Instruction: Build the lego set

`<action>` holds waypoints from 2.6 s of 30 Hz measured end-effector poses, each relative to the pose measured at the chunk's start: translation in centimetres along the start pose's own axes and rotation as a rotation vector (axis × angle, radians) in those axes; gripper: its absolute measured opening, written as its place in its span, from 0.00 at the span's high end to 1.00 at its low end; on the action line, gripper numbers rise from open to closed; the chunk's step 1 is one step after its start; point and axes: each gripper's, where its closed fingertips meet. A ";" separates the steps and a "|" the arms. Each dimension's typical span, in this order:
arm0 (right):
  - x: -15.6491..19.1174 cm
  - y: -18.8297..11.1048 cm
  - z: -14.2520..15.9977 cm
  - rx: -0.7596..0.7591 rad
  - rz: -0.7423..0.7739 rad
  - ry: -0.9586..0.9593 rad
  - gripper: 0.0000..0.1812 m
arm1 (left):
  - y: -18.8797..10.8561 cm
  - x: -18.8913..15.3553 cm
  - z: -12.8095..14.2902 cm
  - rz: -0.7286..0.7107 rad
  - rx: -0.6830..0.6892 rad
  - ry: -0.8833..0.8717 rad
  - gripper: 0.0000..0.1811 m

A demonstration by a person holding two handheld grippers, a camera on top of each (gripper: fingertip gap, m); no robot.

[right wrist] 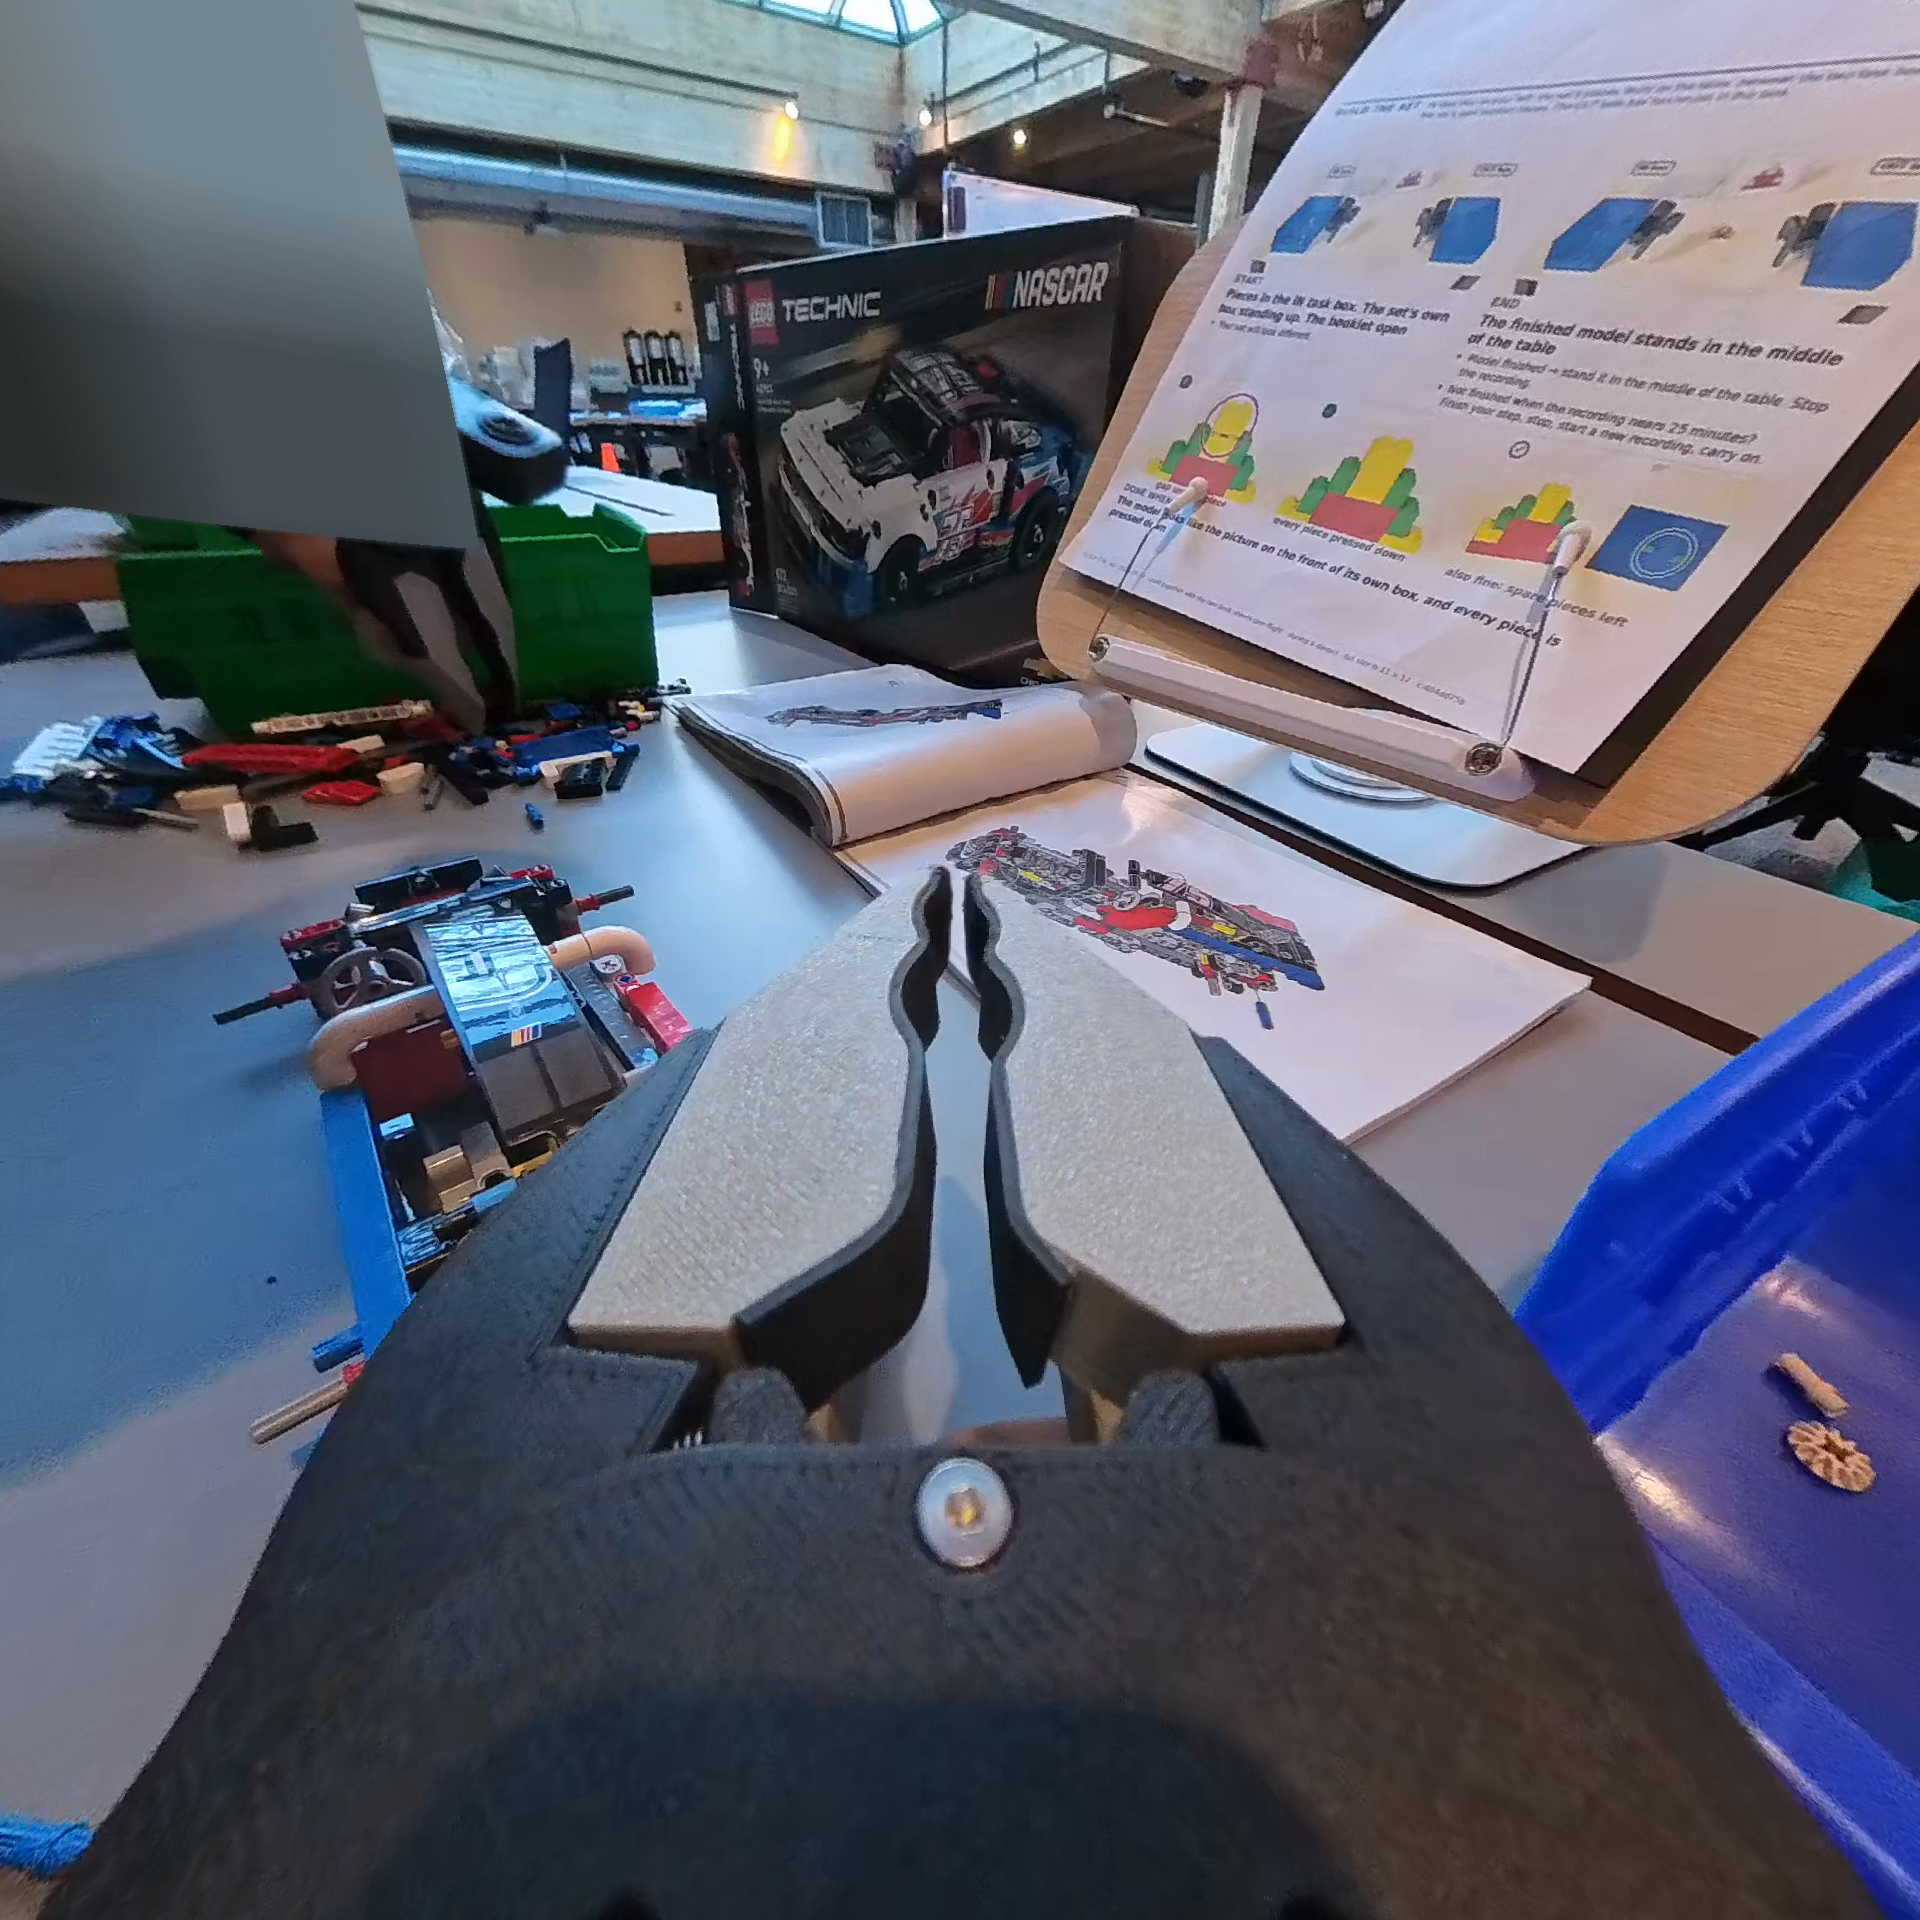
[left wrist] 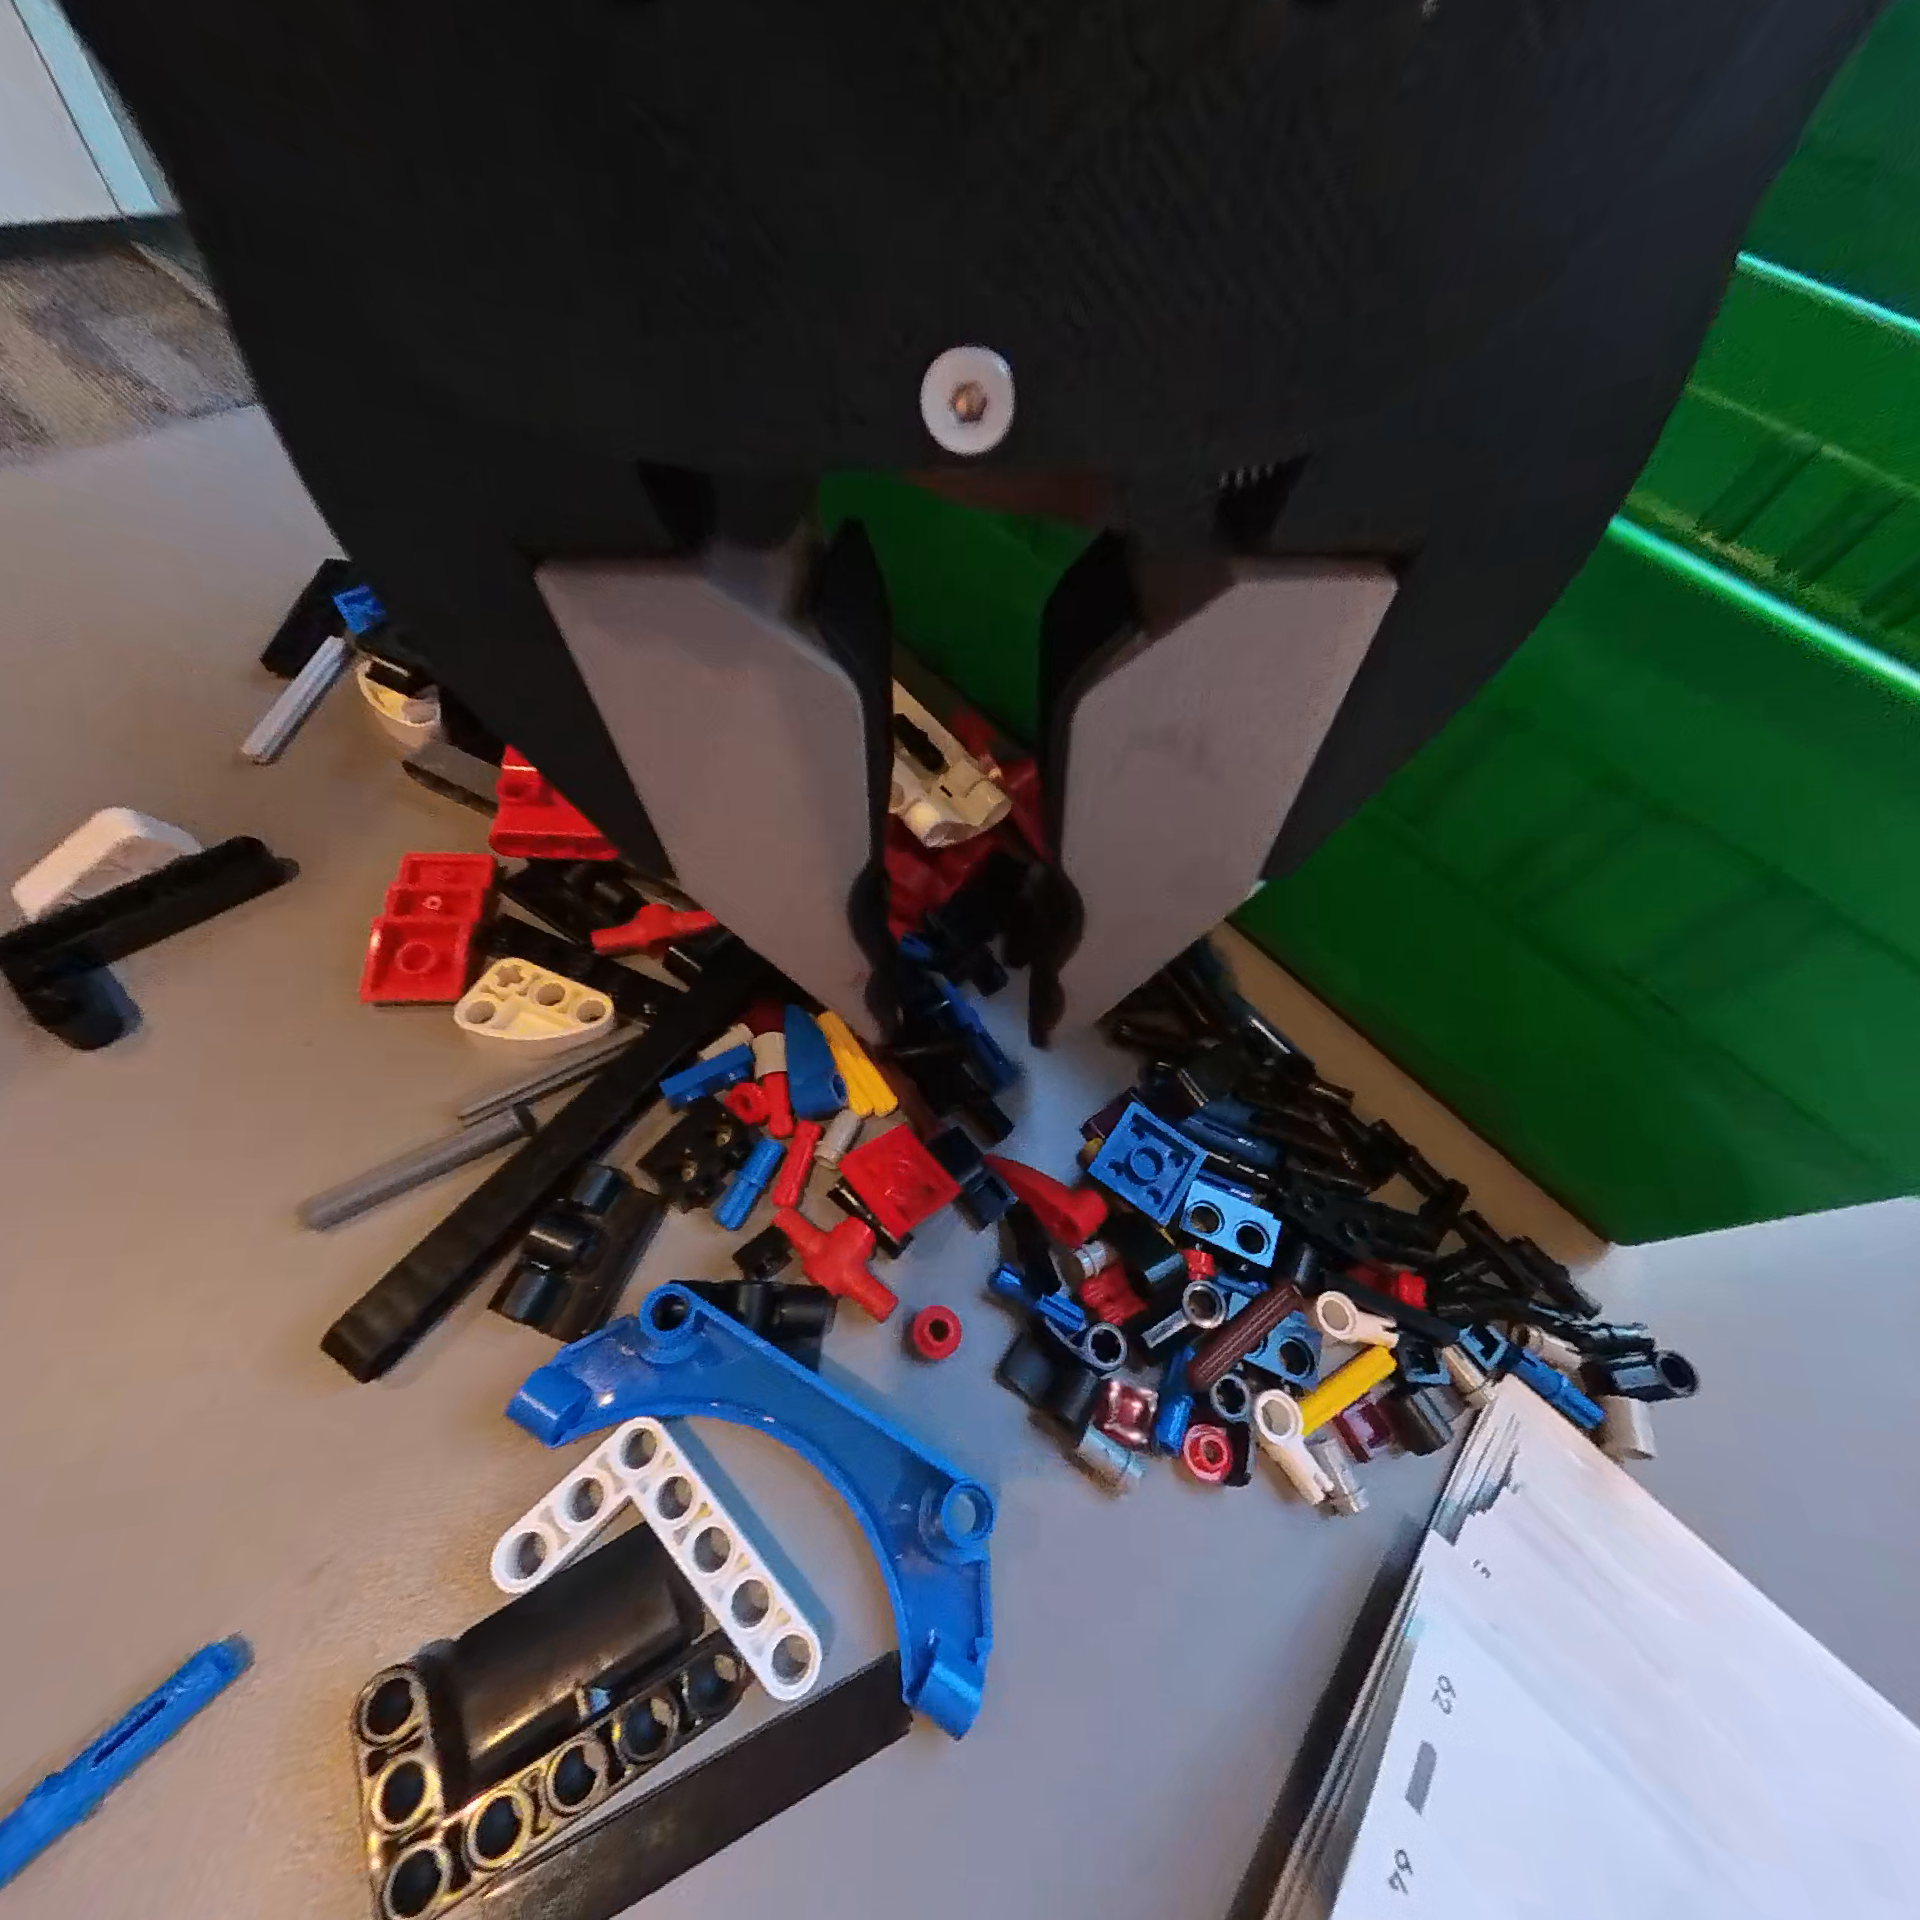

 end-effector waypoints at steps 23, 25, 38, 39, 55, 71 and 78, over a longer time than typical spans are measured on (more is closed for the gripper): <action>0.3 0.0 0.0 -0.010 -0.030 0.023 1.00 | -4.6 -2.7 -1.6 0.009 -0.111 0.029 0.96; 0.4 0.1 0.0 -0.009 -0.036 0.022 1.00 | -7.0 -6.0 -3.9 0.028 -0.200 0.081 0.96; 0.6 0.0 -0.5 -0.037 -0.044 0.045 1.00 | -11.9 -31.1 -15.7 0.371 -0.518 -0.022 0.99; 0.7 0.0 -0.5 -0.037 -0.051 0.051 1.00 | -11.6 -31.3 -15.9 0.338 -0.515 -0.019 0.99; 1.5 0.3 -0.5 -0.016 -0.060 0.009 1.00 | -12.3 -31.7 -16.5 0.341 -0.542 -0.028 0.90; 0.2 -0.5 -0.6 -0.026 0.000 0.012 1.00 | -18.2 -8.7 -23.7 0.105 -1.282 -0.519 0.88; 0.9 -0.1 -0.3 -0.011 -0.032 0.009 1.00 | -15.4 -8.7 -23.4 0.047 -1.335 -0.549 0.92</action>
Point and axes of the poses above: each gripper's, where its closed fingertips meet, y out along the fingers, z out of its underside, x = y × z across the jaws, and after that the axes turned 10 degrees about -z, right-handed
